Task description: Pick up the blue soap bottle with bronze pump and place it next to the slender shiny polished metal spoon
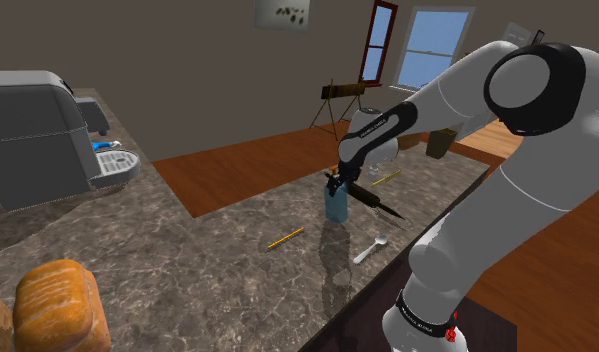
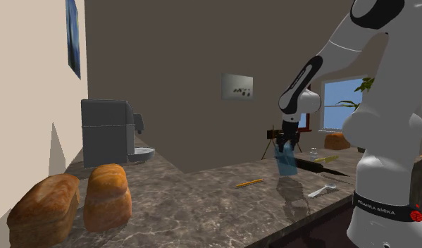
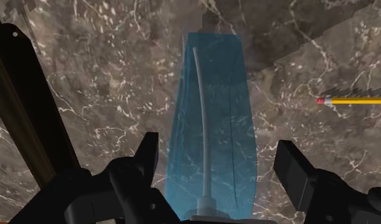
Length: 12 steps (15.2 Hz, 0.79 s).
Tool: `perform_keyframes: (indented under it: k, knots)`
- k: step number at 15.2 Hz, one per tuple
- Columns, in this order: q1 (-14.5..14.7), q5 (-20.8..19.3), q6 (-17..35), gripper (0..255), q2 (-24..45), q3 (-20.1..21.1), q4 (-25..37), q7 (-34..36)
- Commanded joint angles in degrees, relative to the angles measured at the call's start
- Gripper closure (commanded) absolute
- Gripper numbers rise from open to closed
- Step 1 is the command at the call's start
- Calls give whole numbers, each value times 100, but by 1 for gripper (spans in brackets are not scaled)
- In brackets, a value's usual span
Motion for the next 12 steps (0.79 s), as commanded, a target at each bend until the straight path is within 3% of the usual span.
perform_keyframes:
  k: [1, 5, 9, 12]
  knots:
    - [4, 1, -10, 0, 17, 4, -6, 4]
    - [-1, -2, -2, 0, 7, -1, -24, -2]
    - [-73, -119, -902, 0, -737, 100, 136, 93]
    - [-74, -119, -902, 0, -738, 101, 136, 92]
